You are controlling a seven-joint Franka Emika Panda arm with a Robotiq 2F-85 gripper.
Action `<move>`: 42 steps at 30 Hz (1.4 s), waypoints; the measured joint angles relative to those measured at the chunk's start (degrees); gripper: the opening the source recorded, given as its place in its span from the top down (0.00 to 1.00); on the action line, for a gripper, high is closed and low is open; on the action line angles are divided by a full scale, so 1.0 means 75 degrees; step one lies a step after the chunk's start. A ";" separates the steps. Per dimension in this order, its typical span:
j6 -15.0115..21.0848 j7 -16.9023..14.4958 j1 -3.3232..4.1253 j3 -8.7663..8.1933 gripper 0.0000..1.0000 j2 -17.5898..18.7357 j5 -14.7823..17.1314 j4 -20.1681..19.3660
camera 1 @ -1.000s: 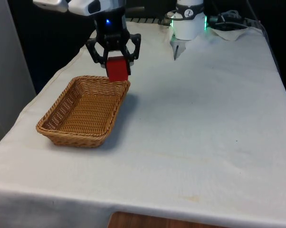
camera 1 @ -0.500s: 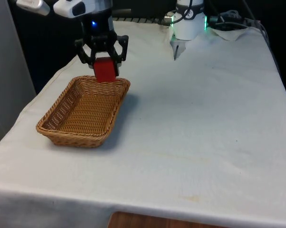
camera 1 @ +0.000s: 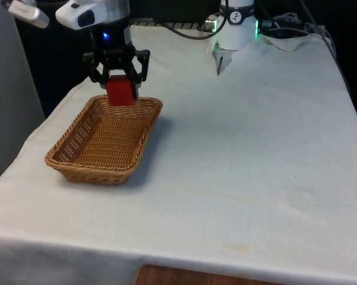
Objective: Pick up the cube and place it into the basket.
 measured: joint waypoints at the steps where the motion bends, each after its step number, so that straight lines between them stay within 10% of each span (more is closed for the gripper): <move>1: -0.0015 0.0015 -0.0008 -0.0015 1.00 0.0038 0.0000 0.0031; 42: 0.0153 0.0092 -0.0023 -0.0191 1.00 0.0596 0.0023 0.0160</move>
